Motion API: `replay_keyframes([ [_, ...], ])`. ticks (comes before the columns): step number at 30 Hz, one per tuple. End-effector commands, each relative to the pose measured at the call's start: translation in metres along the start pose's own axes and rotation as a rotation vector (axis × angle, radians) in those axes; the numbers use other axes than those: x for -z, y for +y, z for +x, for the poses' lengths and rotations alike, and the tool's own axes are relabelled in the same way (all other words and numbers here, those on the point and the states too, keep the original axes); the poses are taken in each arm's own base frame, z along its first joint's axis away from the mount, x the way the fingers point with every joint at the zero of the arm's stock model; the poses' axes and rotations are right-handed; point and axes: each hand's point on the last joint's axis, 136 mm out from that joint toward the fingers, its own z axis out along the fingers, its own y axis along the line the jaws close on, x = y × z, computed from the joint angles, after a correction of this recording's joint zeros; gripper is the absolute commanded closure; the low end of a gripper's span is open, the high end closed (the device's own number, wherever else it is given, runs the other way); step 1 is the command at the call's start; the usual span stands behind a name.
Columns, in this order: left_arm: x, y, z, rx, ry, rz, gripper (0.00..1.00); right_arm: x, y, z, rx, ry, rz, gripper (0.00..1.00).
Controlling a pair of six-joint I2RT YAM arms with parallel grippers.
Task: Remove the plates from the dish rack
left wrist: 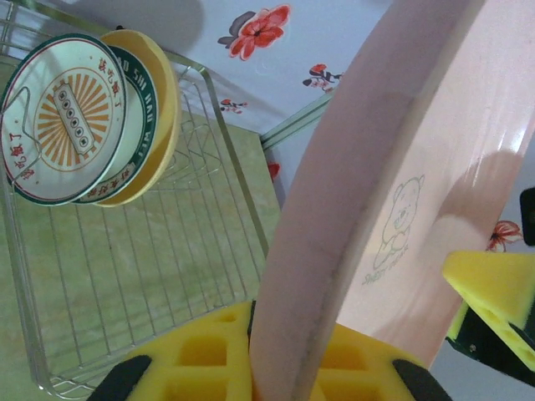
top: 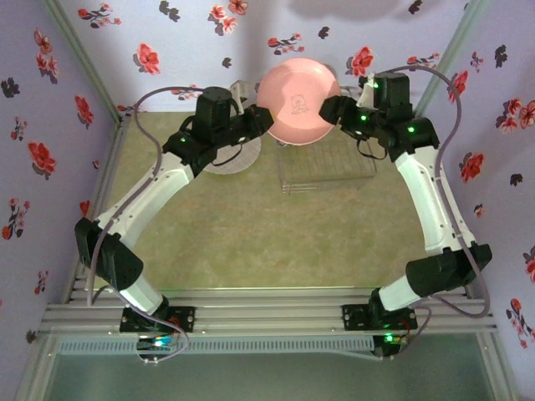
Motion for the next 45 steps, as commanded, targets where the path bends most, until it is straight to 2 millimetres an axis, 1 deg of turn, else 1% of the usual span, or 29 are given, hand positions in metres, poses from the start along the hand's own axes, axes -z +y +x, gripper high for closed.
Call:
replay_keyframes([
  [1, 0.029, -0.009, -0.027, 0.024, -0.058, 0.045, 1.00, 0.027, 0.029, -0.011, 0.137, -0.131, -0.099, 0.29],
  [2, 0.032, -0.002, -0.031, 0.039, -0.067, 0.038, 1.00, 0.033, 0.036, -0.011, 0.183, -0.174, -0.119, 0.23],
  [3, 0.035, 0.005, -0.033, 0.052, -0.074, 0.032, 1.00, 0.038, 0.042, -0.009, 0.232, -0.211, -0.136, 0.21],
  [7, 0.048, 0.042, -0.043, 0.136, -0.108, -0.007, 1.00, 0.052, 0.060, 0.009, 0.455, -0.325, -0.152, 0.12],
  [8, 0.051, 0.053, -0.045, 0.161, -0.120, -0.017, 1.00, 0.052, 0.063, 0.016, 0.501, -0.333, -0.155, 0.11],
  [10, 0.057, 0.075, -0.049, 0.209, -0.142, -0.036, 1.00, 0.052, 0.070, 0.029, 0.590, -0.347, -0.163, 0.02],
  [11, 0.060, 0.087, -0.050, 0.235, -0.152, -0.051, 1.00, 0.053, 0.073, 0.035, 0.630, -0.359, -0.158, 0.01],
  [13, 0.068, 0.110, -0.053, 0.271, -0.173, -0.091, 1.00, 0.051, 0.076, 0.045, 0.685, -0.359, -0.153, 0.01],
  [17, 0.080, 0.166, -0.042, 0.344, -0.163, -0.243, 1.00, 0.047, 0.078, 0.056, 0.720, -0.343, -0.133, 0.01],
  [20, 0.085, 0.203, -0.031, 0.383, -0.161, -0.329, 1.00, 0.042, 0.080, 0.062, 0.743, -0.335, -0.132, 0.01],
  [23, 0.083, 0.234, -0.019, 0.434, -0.147, -0.391, 1.00, 0.037, 0.084, 0.067, 0.752, -0.319, -0.138, 0.01],
  [26, 0.075, 0.257, -0.009, 0.463, -0.125, -0.430, 1.00, 0.034, 0.088, 0.070, 0.757, -0.312, -0.153, 0.01],
  [29, 0.064, 0.276, -0.001, 0.482, -0.098, -0.461, 1.00, 0.030, 0.092, 0.074, 0.763, -0.299, -0.167, 0.01],
  [32, 0.054, 0.289, 0.004, 0.497, -0.084, -0.474, 1.00, 0.027, 0.095, 0.077, 0.769, -0.292, -0.179, 0.01],
  [35, 0.052, 0.292, 0.008, 0.516, -0.078, -0.475, 1.00, 0.025, 0.096, 0.078, 0.771, -0.290, -0.177, 0.01],
  [38, 0.053, 0.288, 0.019, 0.515, -0.032, -0.463, 1.00, 0.023, 0.096, 0.079, 0.775, -0.284, -0.175, 0.01],
  [41, 0.054, 0.278, 0.038, 0.472, 0.068, -0.420, 1.00, 0.019, 0.093, 0.081, 0.777, -0.272, -0.163, 0.01],
  [45, 0.067, 0.282, 0.083, 0.441, 0.254, -0.450, 1.00, 0.016, 0.091, 0.082, 0.775, -0.265, -0.158, 0.01],
])
